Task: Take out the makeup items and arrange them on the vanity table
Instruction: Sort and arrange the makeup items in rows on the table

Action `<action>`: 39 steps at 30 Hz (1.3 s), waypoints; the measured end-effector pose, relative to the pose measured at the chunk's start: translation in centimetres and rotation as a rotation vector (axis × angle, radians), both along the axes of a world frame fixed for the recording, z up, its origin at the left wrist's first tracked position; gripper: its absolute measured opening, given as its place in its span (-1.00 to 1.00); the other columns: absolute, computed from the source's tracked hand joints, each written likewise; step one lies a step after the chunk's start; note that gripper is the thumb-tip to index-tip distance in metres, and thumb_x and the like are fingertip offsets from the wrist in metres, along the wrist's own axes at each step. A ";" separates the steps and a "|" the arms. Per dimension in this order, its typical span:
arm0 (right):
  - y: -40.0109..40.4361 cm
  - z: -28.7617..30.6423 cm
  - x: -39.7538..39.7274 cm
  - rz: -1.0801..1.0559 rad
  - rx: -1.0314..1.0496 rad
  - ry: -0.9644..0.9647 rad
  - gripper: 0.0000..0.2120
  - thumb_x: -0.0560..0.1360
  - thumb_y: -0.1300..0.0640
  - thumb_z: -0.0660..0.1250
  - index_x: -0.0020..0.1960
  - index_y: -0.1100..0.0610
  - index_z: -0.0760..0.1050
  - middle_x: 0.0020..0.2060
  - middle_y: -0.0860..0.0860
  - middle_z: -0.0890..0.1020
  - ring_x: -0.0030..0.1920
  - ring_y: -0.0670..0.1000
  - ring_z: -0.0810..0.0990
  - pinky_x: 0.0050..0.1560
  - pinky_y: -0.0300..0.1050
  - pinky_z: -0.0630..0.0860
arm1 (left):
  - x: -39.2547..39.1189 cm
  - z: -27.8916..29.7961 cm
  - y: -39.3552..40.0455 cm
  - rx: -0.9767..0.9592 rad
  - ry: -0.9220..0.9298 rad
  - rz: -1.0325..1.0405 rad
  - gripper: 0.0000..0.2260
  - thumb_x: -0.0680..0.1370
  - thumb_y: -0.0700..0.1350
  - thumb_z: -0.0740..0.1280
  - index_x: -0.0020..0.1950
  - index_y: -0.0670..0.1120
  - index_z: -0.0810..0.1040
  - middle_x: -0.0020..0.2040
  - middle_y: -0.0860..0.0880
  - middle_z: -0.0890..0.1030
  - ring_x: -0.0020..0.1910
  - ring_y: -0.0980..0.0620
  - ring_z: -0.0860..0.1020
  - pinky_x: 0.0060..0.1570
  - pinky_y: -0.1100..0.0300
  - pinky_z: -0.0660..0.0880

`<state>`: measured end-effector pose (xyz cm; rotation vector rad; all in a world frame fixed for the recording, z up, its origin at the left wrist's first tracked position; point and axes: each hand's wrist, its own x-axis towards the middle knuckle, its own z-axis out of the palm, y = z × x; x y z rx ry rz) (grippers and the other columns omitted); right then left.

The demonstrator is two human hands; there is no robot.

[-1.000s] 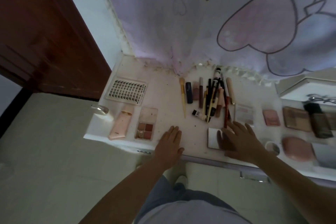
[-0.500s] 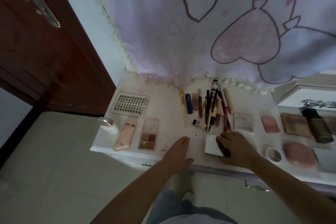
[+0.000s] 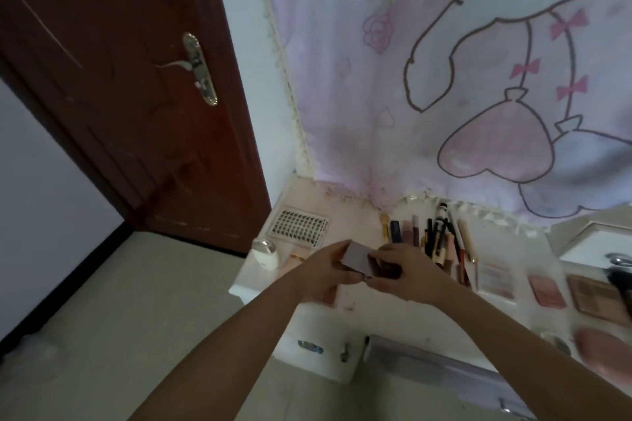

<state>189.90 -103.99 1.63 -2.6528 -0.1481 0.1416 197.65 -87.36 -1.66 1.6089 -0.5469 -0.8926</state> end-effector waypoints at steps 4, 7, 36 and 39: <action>3.5 2.0 0.5 0.016 0.065 0.016 -0.61 0.44 -0.02 0.35 0.17 0.20 0.52 0.00 0.14 0.59 -0.02 0.09 0.55 -0.01 -0.14 0.43 | 0.4 1.0 3.9 -0.025 0.025 0.104 -0.57 0.39 -0.49 0.32 0.23 -0.25 0.42 -0.07 -0.02 0.60 -0.15 0.19 0.60 -0.13 0.35 0.52; 5.7 3.1 0.5 0.054 0.070 0.026 -0.60 0.44 -0.01 0.35 0.21 0.15 0.51 0.04 0.13 0.60 0.02 0.08 0.55 0.05 -0.14 0.44 | 0.0 1.7 6.2 -0.072 0.026 0.199 -0.57 0.36 -0.53 0.33 0.17 -0.26 0.44 -0.09 -0.01 0.60 -0.19 0.22 0.62 -0.19 0.37 0.54; 6.3 0.8 -5.3 -0.154 0.357 0.205 -0.71 0.57 0.05 0.13 0.24 0.04 0.48 0.09 0.07 0.60 0.05 0.01 0.56 0.04 -0.28 0.46 | -8.6 -0.2 7.9 0.137 -0.040 0.334 -0.38 0.37 -0.52 0.33 0.37 -0.14 0.34 -0.20 0.05 0.46 -0.29 0.17 0.48 -0.36 0.50 0.45; 5.0 0.0 -5.0 -0.179 0.278 0.246 -0.66 0.59 0.01 0.06 0.21 0.12 0.49 0.08 0.17 0.60 0.09 0.14 0.55 0.07 -0.06 0.45 | -8.9 -1.4 6.4 0.159 -0.004 0.377 -0.40 0.37 -0.50 0.33 0.36 -0.14 0.37 -0.21 0.04 0.50 -0.31 0.14 0.49 -0.39 0.50 0.42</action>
